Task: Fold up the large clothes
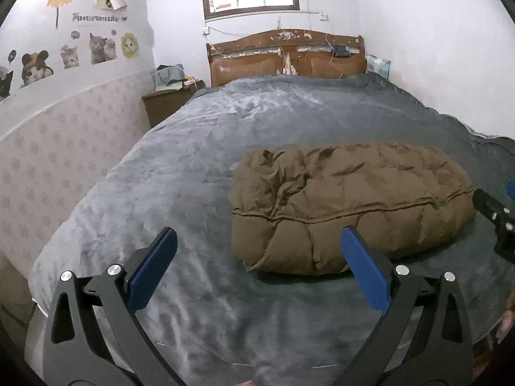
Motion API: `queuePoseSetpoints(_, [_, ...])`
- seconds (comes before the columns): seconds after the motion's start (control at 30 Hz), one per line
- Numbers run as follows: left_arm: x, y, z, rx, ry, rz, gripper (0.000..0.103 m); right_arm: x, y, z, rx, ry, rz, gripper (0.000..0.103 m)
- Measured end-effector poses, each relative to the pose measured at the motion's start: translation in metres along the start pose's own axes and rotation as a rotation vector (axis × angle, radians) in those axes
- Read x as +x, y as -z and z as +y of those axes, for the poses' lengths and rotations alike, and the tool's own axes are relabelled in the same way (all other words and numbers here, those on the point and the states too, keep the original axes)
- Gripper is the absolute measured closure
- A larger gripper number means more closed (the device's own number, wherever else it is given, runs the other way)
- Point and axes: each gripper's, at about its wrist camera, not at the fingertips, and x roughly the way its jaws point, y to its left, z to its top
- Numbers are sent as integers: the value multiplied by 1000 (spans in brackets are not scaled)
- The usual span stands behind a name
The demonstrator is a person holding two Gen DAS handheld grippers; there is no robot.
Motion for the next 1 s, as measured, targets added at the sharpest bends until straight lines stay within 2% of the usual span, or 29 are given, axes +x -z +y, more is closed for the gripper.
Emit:
queuePoseSetpoints(0.23, [-15,-8,2,-16,5,-13,3,-21,-8,-4,-1,2,-22,2])
queuePoseSetpoints(0.53, [-42,-14,0,-24,12,-79,3,-42,-17,-8,10,-14,-55,2])
queuePoseSetpoints(0.7, [-47,-15,0,-29,37,-66,3,-45,-17,-7,6,-8,-59,2])
queuePoseSetpoints(1.0, [-54,-17,4,-41,26,-73,3,-59,-22,-11,8,-10,-95,2])
